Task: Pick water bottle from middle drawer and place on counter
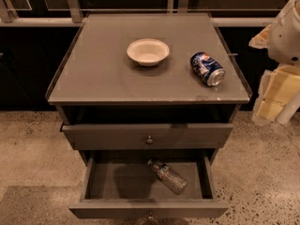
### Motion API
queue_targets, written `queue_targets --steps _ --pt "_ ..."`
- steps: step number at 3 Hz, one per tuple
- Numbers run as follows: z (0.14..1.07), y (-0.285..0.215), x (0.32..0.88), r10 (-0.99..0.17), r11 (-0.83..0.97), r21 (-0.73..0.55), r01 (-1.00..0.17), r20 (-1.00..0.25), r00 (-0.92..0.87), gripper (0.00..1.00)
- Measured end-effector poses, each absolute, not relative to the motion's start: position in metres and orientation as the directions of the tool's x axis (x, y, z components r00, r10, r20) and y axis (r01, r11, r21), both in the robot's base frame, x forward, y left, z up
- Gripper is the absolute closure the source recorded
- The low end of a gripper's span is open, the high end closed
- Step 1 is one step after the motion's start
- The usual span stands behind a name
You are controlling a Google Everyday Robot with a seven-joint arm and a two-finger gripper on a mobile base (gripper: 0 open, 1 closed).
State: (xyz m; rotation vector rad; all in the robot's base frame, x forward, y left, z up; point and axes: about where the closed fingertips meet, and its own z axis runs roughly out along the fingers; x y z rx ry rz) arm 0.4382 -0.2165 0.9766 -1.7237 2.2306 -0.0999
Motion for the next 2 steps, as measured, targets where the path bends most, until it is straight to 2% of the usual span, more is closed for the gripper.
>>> queue_targets --steps 2 --pt "0.9798 -0.2151 0.4383 -0.957 0.256 -0.267 -0.929 -0.208 -0.204 0.0"
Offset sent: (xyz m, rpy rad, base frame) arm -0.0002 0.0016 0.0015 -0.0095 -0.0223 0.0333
